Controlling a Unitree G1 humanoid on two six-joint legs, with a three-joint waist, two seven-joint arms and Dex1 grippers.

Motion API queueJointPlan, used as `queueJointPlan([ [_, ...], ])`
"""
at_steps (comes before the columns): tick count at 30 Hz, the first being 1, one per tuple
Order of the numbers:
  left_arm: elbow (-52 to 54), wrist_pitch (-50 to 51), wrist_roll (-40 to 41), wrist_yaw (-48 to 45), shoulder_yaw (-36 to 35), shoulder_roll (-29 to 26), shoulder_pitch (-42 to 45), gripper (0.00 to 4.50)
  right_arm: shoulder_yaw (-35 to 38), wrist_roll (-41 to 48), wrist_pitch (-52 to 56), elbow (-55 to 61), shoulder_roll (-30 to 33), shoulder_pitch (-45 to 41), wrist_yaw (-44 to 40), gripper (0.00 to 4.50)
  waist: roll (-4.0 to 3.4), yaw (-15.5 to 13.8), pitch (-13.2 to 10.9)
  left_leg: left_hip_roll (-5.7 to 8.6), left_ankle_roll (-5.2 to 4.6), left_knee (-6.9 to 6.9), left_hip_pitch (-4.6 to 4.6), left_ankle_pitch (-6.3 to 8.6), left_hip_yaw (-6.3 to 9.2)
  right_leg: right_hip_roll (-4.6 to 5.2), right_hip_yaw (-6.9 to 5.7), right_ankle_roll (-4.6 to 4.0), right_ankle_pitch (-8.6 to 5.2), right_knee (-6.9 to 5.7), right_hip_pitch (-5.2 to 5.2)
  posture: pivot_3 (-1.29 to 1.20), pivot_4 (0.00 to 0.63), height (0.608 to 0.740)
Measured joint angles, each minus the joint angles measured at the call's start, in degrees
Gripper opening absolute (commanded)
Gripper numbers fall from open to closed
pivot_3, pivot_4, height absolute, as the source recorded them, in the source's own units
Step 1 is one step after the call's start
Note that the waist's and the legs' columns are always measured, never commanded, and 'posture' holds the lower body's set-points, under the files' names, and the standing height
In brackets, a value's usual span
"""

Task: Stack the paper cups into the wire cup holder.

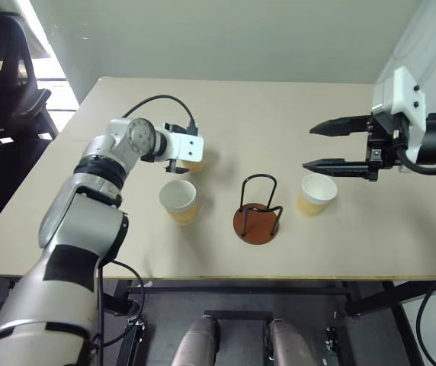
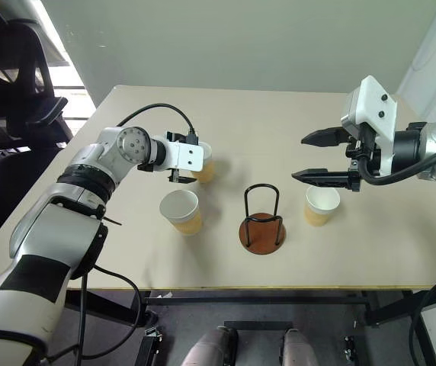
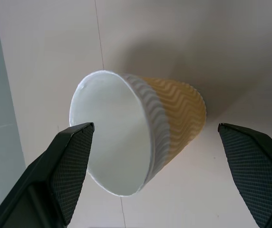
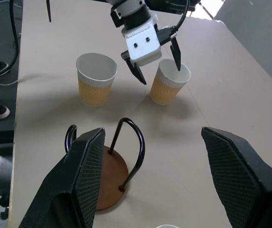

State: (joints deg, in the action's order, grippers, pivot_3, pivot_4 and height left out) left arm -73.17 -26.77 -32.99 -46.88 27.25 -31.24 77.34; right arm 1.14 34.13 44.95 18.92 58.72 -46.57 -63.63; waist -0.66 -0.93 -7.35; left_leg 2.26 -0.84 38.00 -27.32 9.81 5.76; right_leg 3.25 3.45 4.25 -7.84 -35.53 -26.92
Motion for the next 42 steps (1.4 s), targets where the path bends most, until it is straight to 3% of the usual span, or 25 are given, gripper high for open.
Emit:
queueJointPlan([
  [1, -0.08, 0.1, -0.02, 0.01, 0.0, 0.17, 0.0, 4.5, 0.03, 0.01, 0.0, 0.03, 0.0, 0.01, 0.06, 3.24, 0.0, -0.03, -0.01, -0.01, 0.0, 0.0, -0.01, 0.0, 0.01, -0.02, -0.05, 0.01, -0.01, -0.01, -0.02, 0.0, 0.15, 0.74],
  [4, -0.24, 0.2, -0.07, -0.05, 0.0, 0.39, 0.0, 3.89, 0.05, 0.02, 0.02, 0.05, 0.0, 0.07, 0.19, 3.28, 0.0, -0.04, -0.01, -0.01, 0.0, -0.03, 0.0, 0.0, -0.01, -0.05, -0.12, 0.03, -0.02, 0.0, -0.02, 0.0, 0.15, 0.74],
  [14, -0.6, -1.36, 0.03, -5.8, -0.01, 0.42, 0.01, 0.12, 0.11, -0.1, -0.02, -0.23, 0.21, 0.48, 0.61, 3.28, 0.01, -0.1, 0.0, 0.02, -0.02, -0.02, -0.03, 0.0, -0.03, -0.05, -0.07, 0.07, -0.03, 0.02, -0.01, 0.0, 0.15, 0.74],
  [21, -0.6, -3.41, 1.83, -18.78, -0.57, -2.28, 3.57, 0.02, 0.44, -2.05, -4.24, -3.82, 3.23, 1.37, -2.42, 3.28, 0.03, -0.26, -0.01, -0.06, -0.01, 0.01, -0.29, 0.01, 0.23, 0.06, 0.05, 0.02, 0.0, 0.08, -0.2, 0.0, 0.15, 0.74],
  [30, -0.18, -1.71, 11.89, -42.27, -7.08, -2.37, 12.45, 0.02, 0.61, -3.51, -10.15, -7.27, 4.55, 3.63, -7.42, 3.28, 0.04, -0.42, -0.02, -0.06, -0.09, 0.01, -0.79, 0.06, 0.15, 0.04, -0.04, 0.12, 0.03, 0.25, -0.57, 0.0, 0.15, 0.74],
  [38, 0.31, 0.56, 19.96, -43.64, -3.74, -1.36, 19.33, 0.02, 0.85, -3.01, -8.12, -7.16, 7.82, 5.04, -9.84, 3.28, -0.01, -0.37, -0.04, -0.12, -0.37, 0.18, -0.88, 0.26, -0.06, 0.25, 0.19, 0.33, 0.06, 0.54, -0.5, 0.0, 0.15, 0.74],
  [42, 4.65, 2.25, 28.73, -43.79, 3.4, -1.86, 20.66, 0.02, 1.74, -1.71, -6.08, -7.0, 10.07, 5.62, -11.87, 3.28, -0.02, -0.31, -0.05, -0.01, -0.44, 0.16, -0.86, 0.34, -0.24, 0.13, 0.01, 0.47, -0.02, 0.51, -0.51, 0.0, 0.15, 0.74],
])
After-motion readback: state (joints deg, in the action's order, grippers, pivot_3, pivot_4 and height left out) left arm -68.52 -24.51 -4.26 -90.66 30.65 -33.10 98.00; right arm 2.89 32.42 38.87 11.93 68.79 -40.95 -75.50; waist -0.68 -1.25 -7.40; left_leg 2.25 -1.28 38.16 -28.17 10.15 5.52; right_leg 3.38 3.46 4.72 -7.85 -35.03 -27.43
